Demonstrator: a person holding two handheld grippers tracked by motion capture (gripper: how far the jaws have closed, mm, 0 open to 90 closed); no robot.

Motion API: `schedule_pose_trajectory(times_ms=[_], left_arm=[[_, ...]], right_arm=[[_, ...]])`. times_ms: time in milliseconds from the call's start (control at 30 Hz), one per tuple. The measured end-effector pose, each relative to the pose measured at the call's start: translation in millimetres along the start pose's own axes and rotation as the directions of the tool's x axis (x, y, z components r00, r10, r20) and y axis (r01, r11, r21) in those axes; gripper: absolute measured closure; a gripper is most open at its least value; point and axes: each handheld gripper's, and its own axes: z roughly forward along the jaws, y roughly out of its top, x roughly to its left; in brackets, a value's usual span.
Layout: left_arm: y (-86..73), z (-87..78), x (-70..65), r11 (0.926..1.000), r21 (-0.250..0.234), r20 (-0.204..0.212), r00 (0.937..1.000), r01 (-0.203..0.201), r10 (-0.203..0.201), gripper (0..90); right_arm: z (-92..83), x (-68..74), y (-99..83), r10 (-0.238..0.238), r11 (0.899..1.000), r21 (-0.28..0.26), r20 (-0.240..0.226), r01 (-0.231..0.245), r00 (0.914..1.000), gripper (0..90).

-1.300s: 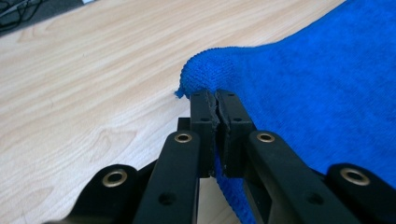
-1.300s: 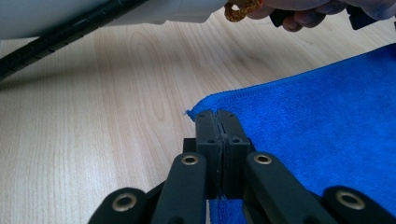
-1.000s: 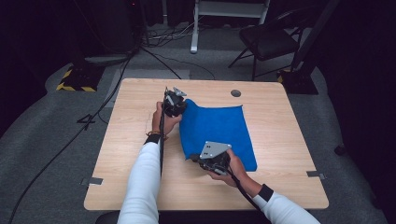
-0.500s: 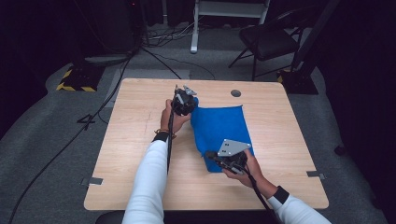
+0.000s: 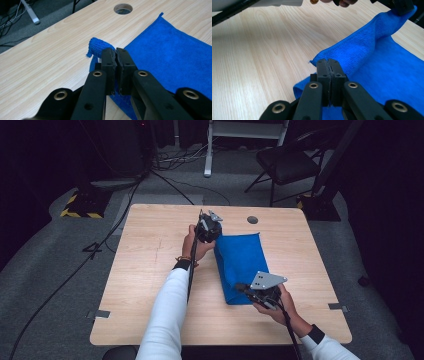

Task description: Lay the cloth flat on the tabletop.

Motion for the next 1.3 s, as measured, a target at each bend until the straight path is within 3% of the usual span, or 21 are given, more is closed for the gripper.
schedule_pose_trajectory(times_ms=[567,967,1300], left_arm=[[17.4,27.1,-34.7,0.9980,0.027,0.029,0.9979,-0.058,0.057,84.7],[26.7,43.1,-44.4,0.9937,0.066,0.013,0.9958,-0.091,0.090,83.8],[25.7,53.3,-57.6,0.9920,0.077,0.016,0.9949,-0.100,0.099,82.1]], right_arm=[[-22.4,-9.9,-23.2,0.026,0.999,0.024,0.040,-0.027,0.9989,89.0],[-27.7,-13.3,-34.3,0.028,0.998,0.054,0.064,-0.031,0.9975,89.0],[-33.4,-19.0,-49.8,0.052,0.995,0.085,0.073,-0.058,0.9960,89.0]])
